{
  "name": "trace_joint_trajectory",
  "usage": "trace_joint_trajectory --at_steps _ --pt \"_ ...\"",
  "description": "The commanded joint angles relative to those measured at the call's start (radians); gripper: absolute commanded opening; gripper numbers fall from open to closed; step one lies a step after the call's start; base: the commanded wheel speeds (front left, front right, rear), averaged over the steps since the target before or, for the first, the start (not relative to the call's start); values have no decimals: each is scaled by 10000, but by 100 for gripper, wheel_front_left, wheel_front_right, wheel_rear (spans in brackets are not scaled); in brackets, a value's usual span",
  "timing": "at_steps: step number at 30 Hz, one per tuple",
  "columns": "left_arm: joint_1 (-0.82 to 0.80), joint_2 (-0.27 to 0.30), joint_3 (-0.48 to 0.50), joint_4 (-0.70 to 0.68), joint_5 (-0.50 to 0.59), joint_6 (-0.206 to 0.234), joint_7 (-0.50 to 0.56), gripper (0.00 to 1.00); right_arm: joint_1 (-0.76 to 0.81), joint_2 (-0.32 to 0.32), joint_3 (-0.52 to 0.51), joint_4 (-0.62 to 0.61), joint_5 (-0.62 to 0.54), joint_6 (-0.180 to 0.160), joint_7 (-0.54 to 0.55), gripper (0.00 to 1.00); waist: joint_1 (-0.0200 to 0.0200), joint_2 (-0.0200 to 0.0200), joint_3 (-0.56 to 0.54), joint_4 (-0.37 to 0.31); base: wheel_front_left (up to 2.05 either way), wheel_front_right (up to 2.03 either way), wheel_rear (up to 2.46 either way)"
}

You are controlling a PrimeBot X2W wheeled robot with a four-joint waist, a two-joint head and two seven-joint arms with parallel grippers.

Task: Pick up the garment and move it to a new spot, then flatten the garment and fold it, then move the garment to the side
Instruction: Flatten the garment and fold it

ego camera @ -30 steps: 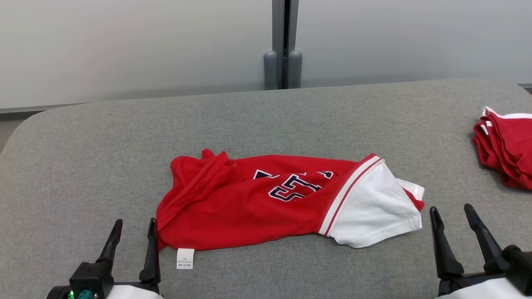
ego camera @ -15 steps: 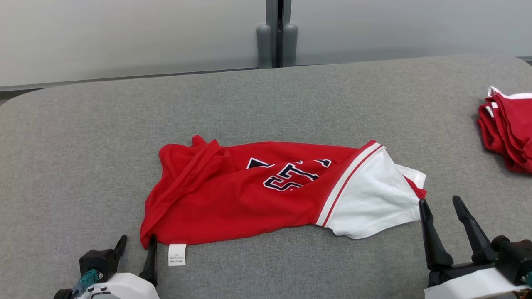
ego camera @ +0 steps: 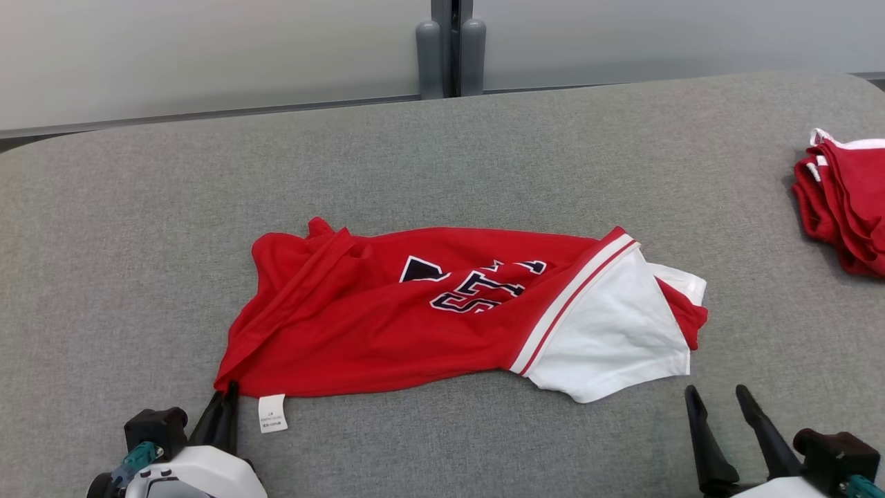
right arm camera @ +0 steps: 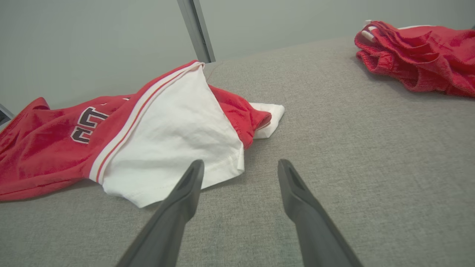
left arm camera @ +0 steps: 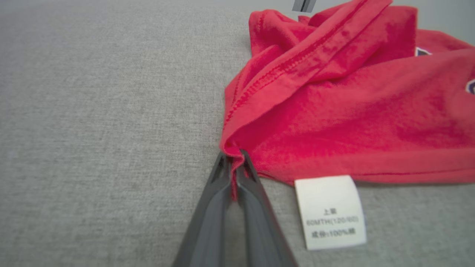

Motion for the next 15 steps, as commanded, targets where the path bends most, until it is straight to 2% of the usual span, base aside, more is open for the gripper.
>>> trace_joint_trajectory --at_steps 1,9,11,12,13,14,15 --pt "-138 61 50 216 -51 23 -5 0 -258 -50 139 545 219 0 -111 100 0 -1 52 41 0 0 0" --pt "-442 -9 -44 391 -2 -23 -76 0 -1325 -262 511 2156 586 0 -323 100 0 -1 197 221 0 0 0" --pt "-506 -25 -72 432 17 -43 -90 0 -1579 -305 611 2569 718 0 -362 74 0 -1 234 290 0 0 0" --pt "-518 -27 -78 445 17 -55 -96 0 -1673 -330 689 2738 778 0 -383 42 0 -1 255 308 0 0 0" --pt "-537 -31 -70 451 13 -46 -108 0 -1786 -366 761 2878 829 0 -435 38 0 -1 289 306 0 0 0" --pt "-556 -40 -59 449 5 -52 -101 0 -1903 -394 850 2987 885 0 -523 7 0 -1 319 298 0 0 0" --pt "-579 -53 -49 440 -4 -58 -104 0 -2001 -408 983 3083 1001 0 -546 0 0 -1 360 294 0 0 0"
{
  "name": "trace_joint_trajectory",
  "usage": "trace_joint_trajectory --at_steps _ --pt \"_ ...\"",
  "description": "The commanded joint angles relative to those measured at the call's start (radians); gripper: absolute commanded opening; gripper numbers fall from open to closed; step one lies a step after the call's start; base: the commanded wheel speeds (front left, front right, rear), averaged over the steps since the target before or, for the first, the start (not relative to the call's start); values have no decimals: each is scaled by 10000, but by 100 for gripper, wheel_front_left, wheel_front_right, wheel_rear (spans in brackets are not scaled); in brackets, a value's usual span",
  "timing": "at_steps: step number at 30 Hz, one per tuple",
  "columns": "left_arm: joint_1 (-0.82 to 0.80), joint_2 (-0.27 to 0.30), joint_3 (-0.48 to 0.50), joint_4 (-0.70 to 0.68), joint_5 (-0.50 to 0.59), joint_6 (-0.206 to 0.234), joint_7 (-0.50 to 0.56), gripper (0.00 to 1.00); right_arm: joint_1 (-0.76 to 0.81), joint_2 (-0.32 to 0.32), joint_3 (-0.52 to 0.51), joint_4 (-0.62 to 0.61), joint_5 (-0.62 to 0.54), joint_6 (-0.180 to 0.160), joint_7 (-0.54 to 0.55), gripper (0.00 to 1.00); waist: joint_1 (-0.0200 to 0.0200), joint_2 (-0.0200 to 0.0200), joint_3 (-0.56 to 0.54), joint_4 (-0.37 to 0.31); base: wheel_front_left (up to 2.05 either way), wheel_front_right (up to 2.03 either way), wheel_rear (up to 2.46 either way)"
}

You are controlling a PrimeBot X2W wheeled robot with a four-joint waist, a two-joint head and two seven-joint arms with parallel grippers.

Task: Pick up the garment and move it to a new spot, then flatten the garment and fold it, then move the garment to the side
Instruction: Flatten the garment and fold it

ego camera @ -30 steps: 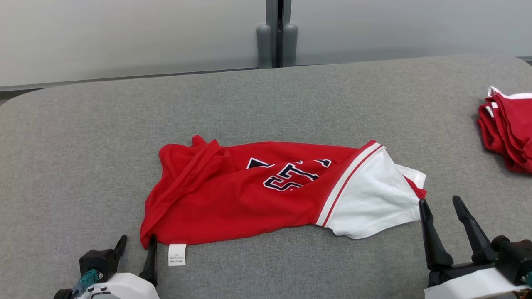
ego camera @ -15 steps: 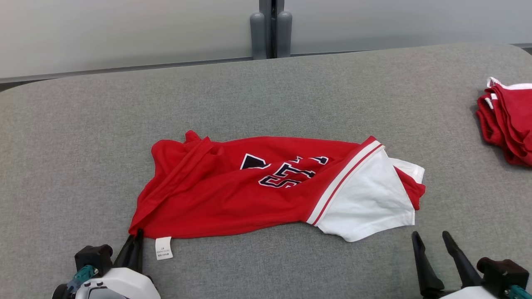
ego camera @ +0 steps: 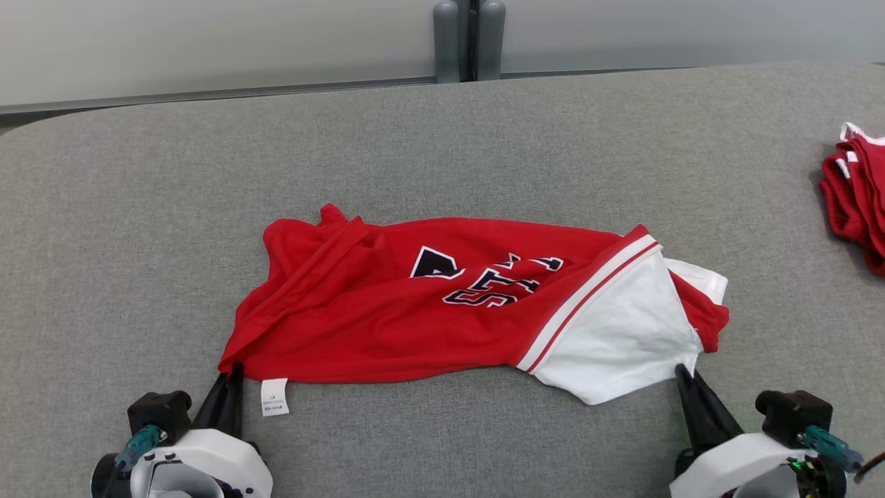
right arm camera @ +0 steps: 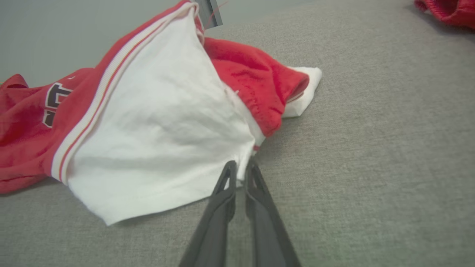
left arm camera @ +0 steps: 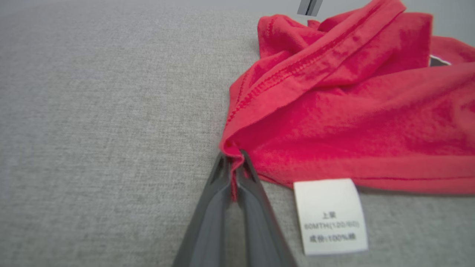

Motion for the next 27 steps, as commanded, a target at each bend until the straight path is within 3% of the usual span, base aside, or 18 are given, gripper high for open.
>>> trace_joint_trajectory --at_steps 1,7,12,20,27 --pt "-71 34 34 136 -10 17 75 0 -168 -77 66 77 71 0 -117 0 0 -1 44 -10 0 0 0" --pt "-101 -20 92 -33 22 16 67 0 -328 -280 328 311 464 0 -358 0 0 -1 142 6 0 0 0" --pt "205 -25 404 -977 106 77 25 0 17 -529 339 -436 555 0 -851 0 0 -1 54 5 0 0 0" --pt "606 89 563 -4141 617 247 21 0 248 -890 -513 -2879 -3 0 -1118 0 0 -1 -238 18 0 0 0" --pt "-280 344 231 -6875 960 289 783 0 -912 -1363 -1581 -4978 -536 0 -544 0 0 -1 -623 145 0 0 0"
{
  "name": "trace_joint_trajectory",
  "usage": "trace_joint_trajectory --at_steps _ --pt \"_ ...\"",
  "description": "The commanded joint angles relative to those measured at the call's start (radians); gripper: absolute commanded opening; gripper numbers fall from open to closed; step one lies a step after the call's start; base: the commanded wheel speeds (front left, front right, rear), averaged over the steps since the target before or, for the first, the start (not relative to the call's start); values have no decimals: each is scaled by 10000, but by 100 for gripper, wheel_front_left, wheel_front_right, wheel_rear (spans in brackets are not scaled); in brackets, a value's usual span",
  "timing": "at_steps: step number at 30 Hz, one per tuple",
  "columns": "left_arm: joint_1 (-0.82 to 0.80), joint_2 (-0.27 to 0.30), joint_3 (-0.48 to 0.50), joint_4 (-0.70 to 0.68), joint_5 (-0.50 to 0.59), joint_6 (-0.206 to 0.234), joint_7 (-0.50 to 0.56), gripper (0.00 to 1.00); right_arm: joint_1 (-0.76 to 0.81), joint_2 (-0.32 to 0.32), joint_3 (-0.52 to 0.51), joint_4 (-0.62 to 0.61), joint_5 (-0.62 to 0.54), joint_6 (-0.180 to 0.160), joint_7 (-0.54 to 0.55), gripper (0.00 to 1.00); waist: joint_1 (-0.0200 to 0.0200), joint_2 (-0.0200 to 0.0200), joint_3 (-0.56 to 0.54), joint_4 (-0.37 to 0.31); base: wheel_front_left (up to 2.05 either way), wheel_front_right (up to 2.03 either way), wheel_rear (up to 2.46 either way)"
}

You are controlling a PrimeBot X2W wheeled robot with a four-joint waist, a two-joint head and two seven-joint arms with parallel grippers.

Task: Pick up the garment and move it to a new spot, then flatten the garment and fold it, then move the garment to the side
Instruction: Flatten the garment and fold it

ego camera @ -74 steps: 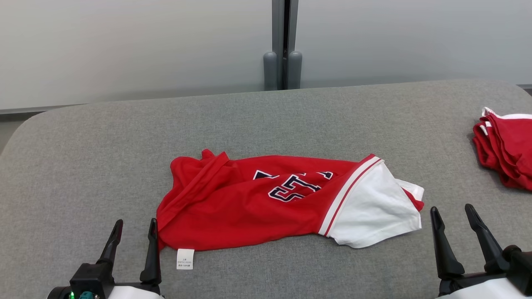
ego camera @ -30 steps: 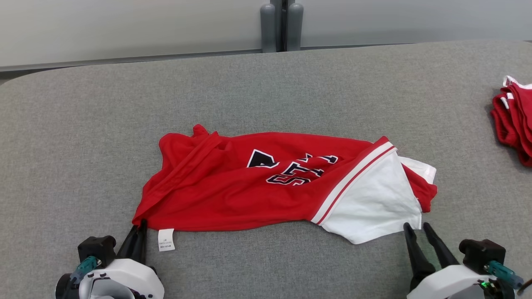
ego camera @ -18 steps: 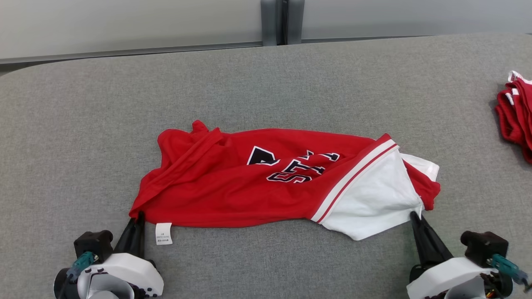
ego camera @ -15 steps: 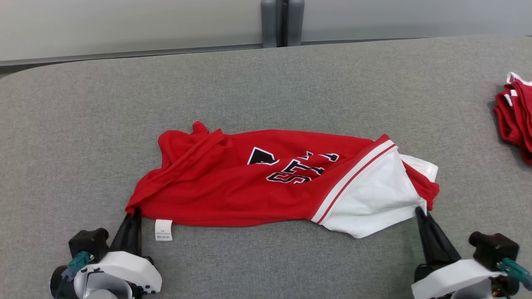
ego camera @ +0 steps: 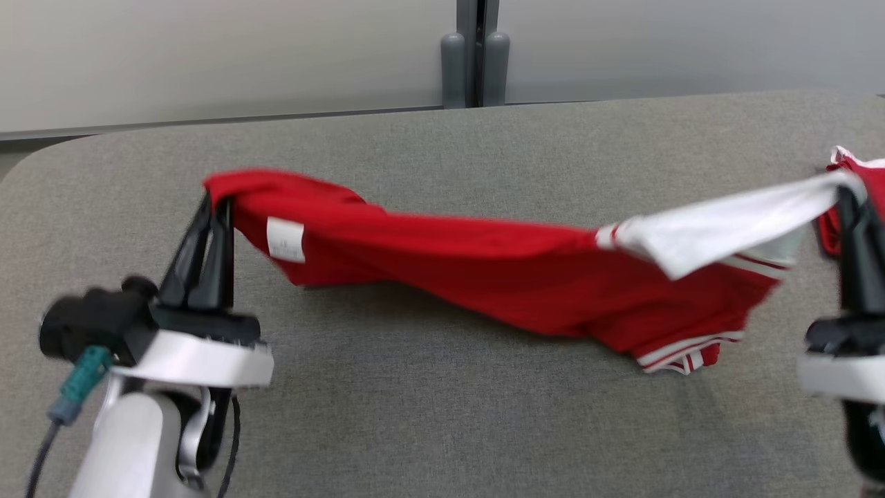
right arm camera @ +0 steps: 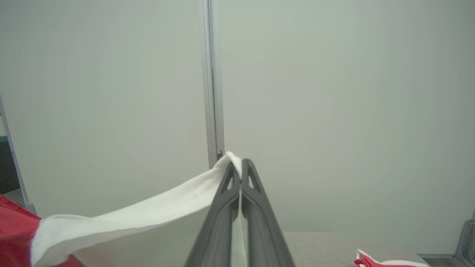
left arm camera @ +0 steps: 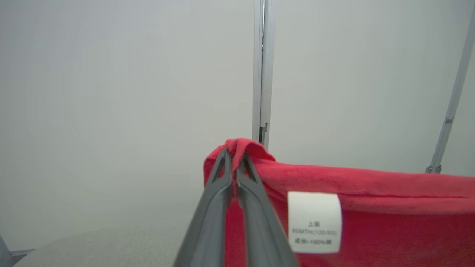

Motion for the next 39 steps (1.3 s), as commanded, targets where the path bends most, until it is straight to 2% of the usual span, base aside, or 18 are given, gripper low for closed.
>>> trace_joint_trajectory --at_steps 1,9,16,22,27,32,39 --pt "-387 93 5 -380 44 48 154 0 -395 -178 -137 -288 -94 0 114 0 0 0 -98 40 0 0 0" --pt "-2960 158 -158 -2041 75 -88 938 0 -2804 -1183 -622 -1697 -83 0 662 0 0 0 -469 223 0 0 0" --pt "-4472 79 -346 -2445 78 -151 1373 0 -4349 -1687 -604 -1897 201 0 1056 0 0 0 -600 210 0 0 0" --pt "-5226 33 -396 -2239 -72 -151 1562 0 -5173 -1794 -553 -1605 448 0 1245 0 0 0 -447 243 0 0 0" --pt "-6080 60 -402 -1301 -166 -254 1552 0 -6187 -1834 -180 -617 817 0 1396 0 0 0 -21 233 0 0 0" --pt "-7504 -206 -541 336 -334 -395 1199 0 -7889 -1811 449 898 1129 0 1340 0 0 0 549 290 0 0 0" --pt "-10065 -212 -365 3693 -362 -545 78 0 -11236 -1339 1860 4142 1473 0 785 0 0 0 1275 35 0 0 0"
